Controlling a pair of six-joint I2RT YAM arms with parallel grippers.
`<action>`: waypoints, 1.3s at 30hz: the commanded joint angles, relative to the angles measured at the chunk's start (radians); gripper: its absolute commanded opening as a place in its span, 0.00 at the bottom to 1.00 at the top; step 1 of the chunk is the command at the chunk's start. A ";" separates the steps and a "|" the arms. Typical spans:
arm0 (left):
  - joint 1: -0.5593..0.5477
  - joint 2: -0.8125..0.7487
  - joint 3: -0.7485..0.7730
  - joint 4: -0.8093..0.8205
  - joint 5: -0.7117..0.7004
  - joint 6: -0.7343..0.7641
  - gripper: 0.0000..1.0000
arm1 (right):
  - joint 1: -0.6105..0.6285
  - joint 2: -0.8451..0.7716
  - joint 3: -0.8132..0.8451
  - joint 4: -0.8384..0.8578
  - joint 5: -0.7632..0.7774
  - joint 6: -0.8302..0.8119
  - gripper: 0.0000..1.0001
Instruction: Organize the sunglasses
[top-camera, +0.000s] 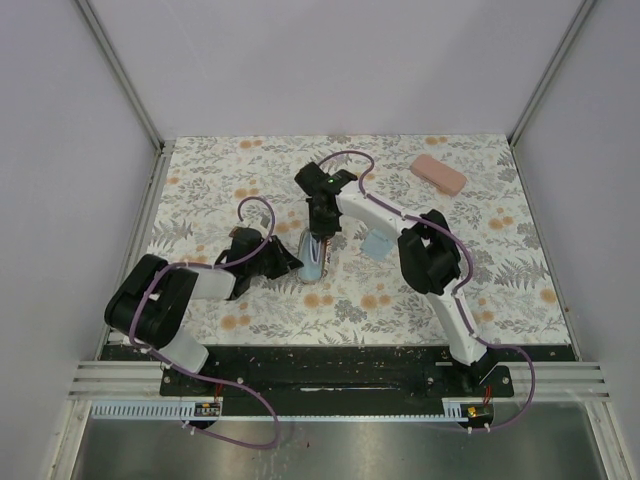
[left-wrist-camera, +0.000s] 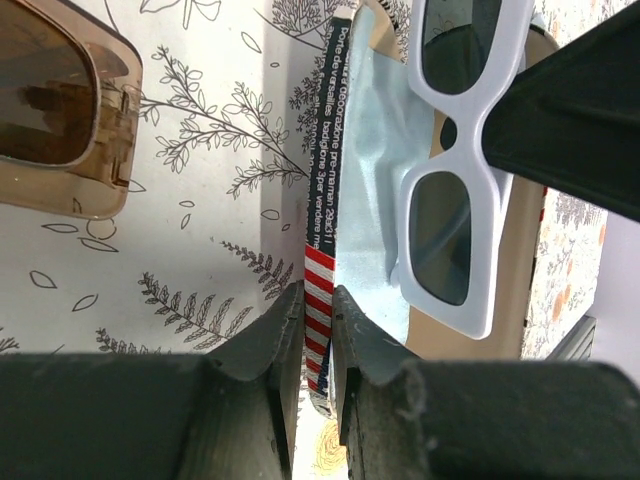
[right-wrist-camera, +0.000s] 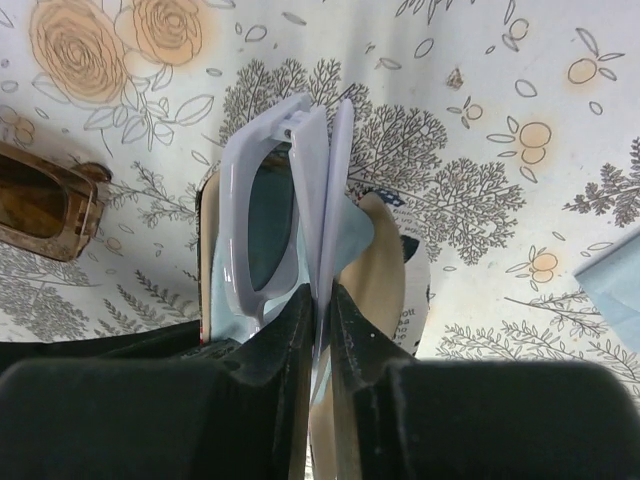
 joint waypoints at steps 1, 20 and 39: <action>-0.015 -0.052 -0.019 0.073 -0.051 -0.028 0.20 | 0.040 0.017 0.071 -0.081 0.062 -0.053 0.02; -0.136 -0.159 -0.026 -0.013 -0.284 -0.054 0.19 | 0.051 -0.008 0.080 -0.128 0.074 -0.002 0.04; -0.154 -0.124 -0.032 0.027 -0.293 -0.072 0.19 | 0.051 -0.008 0.007 -0.075 -0.084 0.062 0.42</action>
